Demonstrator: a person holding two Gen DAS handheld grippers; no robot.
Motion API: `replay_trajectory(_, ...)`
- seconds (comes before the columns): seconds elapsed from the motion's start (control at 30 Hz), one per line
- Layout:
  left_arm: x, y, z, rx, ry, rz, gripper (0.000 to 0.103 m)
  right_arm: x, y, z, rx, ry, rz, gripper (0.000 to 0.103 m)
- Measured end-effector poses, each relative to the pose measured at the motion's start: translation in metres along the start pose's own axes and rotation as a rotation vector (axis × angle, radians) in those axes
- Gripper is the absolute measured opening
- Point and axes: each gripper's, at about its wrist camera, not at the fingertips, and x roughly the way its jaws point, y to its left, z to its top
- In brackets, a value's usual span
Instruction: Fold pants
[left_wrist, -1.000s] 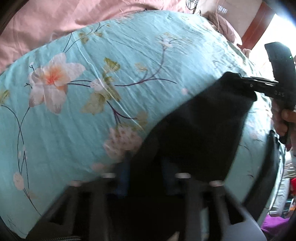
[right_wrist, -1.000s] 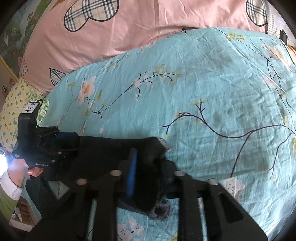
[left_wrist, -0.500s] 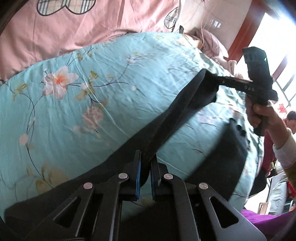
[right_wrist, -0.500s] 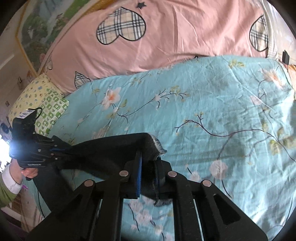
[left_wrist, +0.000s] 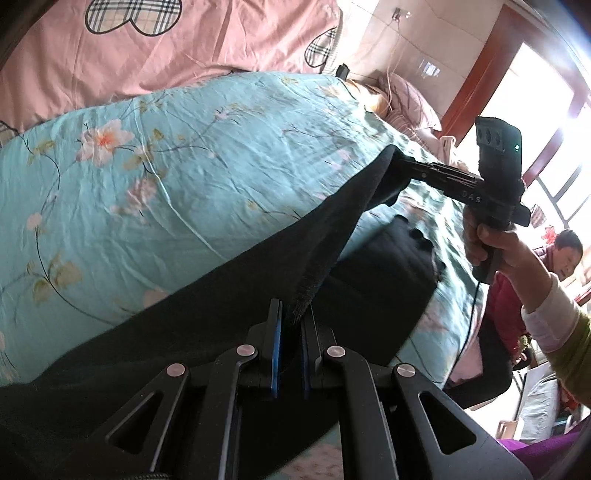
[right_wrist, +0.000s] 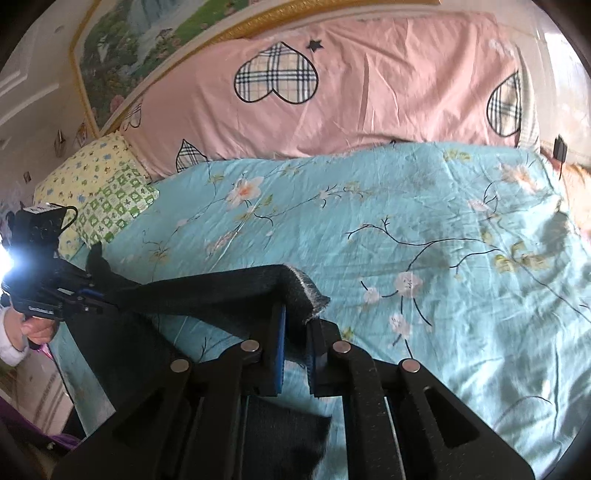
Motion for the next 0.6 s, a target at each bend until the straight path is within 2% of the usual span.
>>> replay_trajectory(0.27,-0.003,-0.019,-0.027,-0.018,0.003,-0.012,0.007,-0.029,0.018,-0.028,-0.08,-0.042,-0.031,0.01)
replay_trajectory(0.6,0.004,-0.027,-0.055,-0.017,0.023,-0.009,0.007,-0.043,0.027,-0.071,-0.138,0.036,-0.064,0.01)
